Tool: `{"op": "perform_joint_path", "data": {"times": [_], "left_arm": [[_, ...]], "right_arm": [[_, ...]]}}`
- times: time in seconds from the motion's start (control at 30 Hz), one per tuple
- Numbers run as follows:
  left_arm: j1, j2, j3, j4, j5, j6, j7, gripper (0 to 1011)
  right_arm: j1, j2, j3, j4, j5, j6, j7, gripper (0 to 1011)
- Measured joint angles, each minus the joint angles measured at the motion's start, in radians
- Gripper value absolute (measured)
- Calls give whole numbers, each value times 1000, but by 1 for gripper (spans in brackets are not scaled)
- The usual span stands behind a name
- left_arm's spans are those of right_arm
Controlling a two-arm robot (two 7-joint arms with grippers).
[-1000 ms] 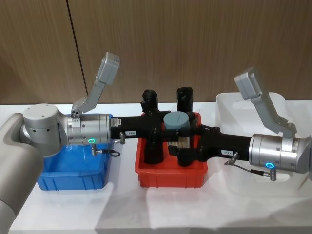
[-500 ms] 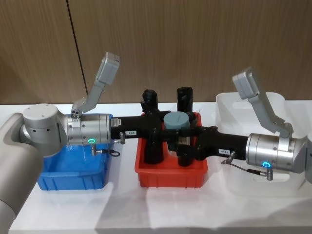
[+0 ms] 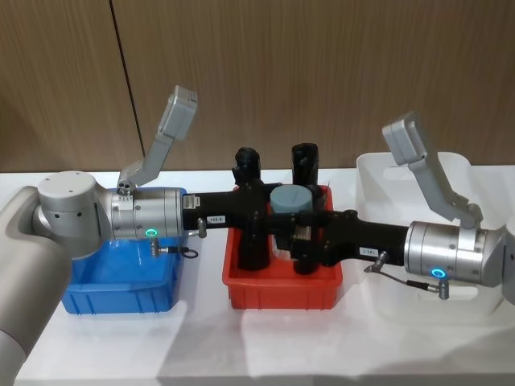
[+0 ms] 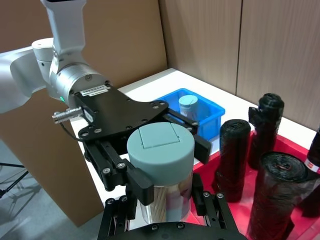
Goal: Pick the cotton swabs from the blue box and place them into the white box.
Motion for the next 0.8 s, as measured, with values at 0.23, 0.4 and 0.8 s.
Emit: {"op": "perform_joint_path", "data": {"times": [0.23, 0.4, 0.8], "left_arm": [[0, 0, 0, 0, 0, 0, 1, 886], [0, 0, 0, 0, 0, 0, 1, 1003], [0, 0, 0, 0, 0, 0, 1, 1003]], "right_arm": [[-2, 3, -3, -4, 7, 0, 1, 635], [-3, 8, -5, -8, 10, -2, 2, 635], [-17, 32, 2, -15, 30, -21, -1, 635]]}}
